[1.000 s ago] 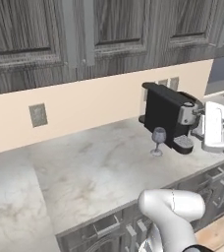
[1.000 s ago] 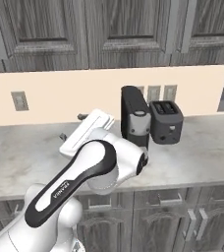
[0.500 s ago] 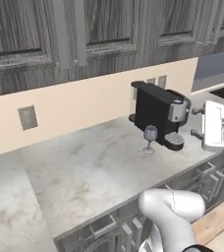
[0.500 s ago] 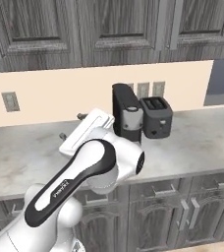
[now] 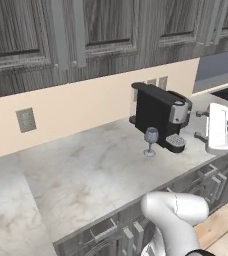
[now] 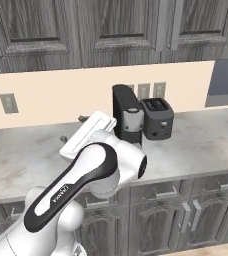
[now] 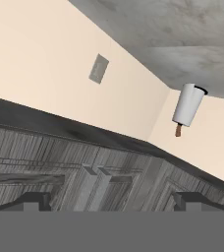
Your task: Retrieve the wine glasses from the counter and place one next to each plate.
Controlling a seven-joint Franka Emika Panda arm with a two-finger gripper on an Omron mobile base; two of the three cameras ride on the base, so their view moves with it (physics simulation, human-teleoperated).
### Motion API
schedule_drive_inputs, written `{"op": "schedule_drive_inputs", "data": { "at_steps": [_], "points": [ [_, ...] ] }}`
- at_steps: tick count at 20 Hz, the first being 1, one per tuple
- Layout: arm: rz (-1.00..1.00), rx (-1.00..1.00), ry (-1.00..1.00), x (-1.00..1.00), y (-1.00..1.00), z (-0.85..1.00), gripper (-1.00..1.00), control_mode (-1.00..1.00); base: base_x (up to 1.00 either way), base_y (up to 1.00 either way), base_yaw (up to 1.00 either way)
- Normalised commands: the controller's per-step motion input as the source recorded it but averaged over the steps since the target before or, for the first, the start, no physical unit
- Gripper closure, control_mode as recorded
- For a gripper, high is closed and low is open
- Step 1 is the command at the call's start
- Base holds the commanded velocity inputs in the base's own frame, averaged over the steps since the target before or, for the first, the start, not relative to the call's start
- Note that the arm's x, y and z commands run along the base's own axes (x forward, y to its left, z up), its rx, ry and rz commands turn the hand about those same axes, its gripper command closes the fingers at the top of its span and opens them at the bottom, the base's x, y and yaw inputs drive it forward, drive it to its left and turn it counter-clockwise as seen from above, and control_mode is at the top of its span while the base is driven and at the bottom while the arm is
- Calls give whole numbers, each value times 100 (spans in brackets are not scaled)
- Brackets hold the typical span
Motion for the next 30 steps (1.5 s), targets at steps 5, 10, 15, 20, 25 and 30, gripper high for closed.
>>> {"op": "schedule_drive_inputs", "data": {
  "at_steps": [5,10,15,20,25,30],
  "points": [
    [-3,0,4,7,0,-5,-100,-100,16,0,-6],
    [-14,0,13,13,0,-12,-100,-100,0,0,0],
    [-3,0,12,7,0,-26,-100,-100,0,0,0],
    [0,0,9,9,0,-41,-100,-100,0,0,0],
    [0,0,2,38,0,-37,-100,-100,0,0,0],
    [3,0,0,52,-3,-31,-100,-100,0,0,0]
  ]
}}
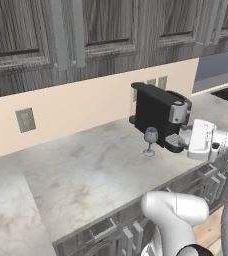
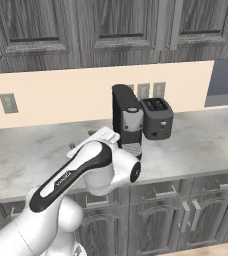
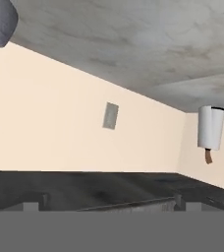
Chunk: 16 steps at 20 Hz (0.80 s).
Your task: Retrieve the wine glasses from the counter and place one next to each plate.
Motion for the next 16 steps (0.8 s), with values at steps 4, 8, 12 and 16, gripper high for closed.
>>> {"op": "schedule_drive_inputs", "data": {
  "at_steps": [4,8,12,16],
  "points": [
    [6,0,0,47,-22,-35,-100,-100,0,0,0],
    [5,0,1,56,-22,-49,-100,-100,0,0,0],
    [6,0,0,51,-19,-43,-100,-100,0,0,0],
    [3,0,2,39,-17,-35,-100,-100,0,0,0]
  ]
}}
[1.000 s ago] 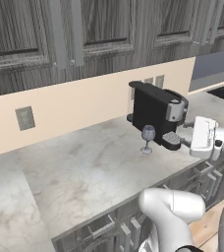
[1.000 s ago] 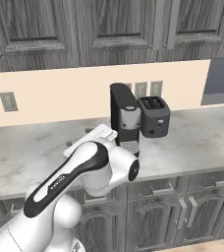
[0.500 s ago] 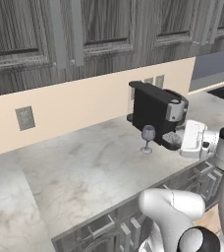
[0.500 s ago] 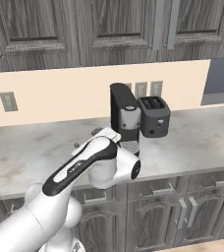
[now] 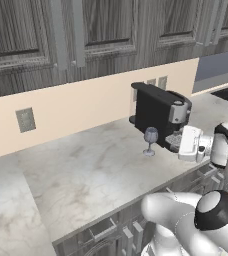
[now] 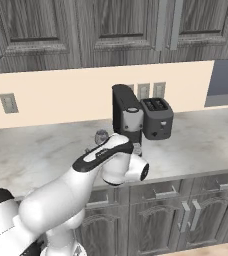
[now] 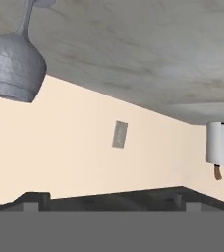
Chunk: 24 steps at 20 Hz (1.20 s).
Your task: Retrieve the wine glasses from the counter and place one next to each plate.
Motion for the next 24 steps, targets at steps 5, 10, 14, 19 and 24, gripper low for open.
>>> {"op": "schedule_drive_inputs", "data": {
  "at_steps": [5,10,14,19,24],
  "points": [
    [0,0,2,29,-6,-28,-100,-100,0,0,0],
    [0,0,0,9,0,-17,-100,-100,0,0,0],
    [-6,-1,0,0,6,-13,-100,-100,0,0,0],
    [-12,-2,2,11,16,-21,-100,-100,0,0,0],
    [-13,-2,5,13,24,-23,-100,-100,0,0,0]
  ]
}}
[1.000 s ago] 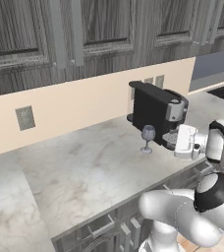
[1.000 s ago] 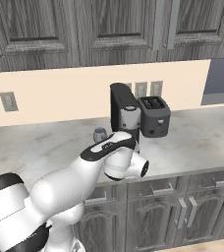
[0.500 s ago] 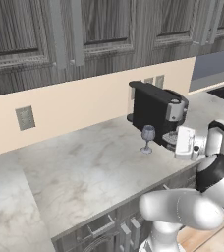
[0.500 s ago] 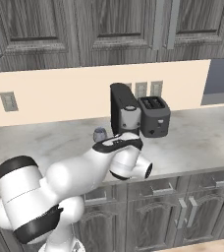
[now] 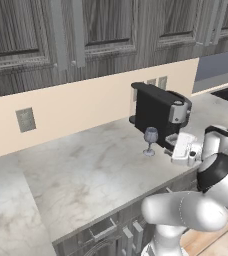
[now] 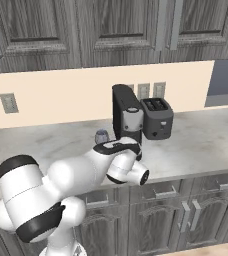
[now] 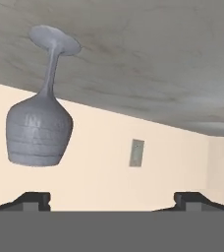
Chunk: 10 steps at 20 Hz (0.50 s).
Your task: Retrieve the wine glasses from the counter and place one next to each plate.
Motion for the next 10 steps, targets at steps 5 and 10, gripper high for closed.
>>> {"op": "schedule_drive_inputs", "data": {
  "at_steps": [5,10],
  "points": [
    [-8,0,6,19,9,-13,-100,-100,0,0,0],
    [0,0,7,20,0,-16,-100,-100,0,0,0]
  ]
}}
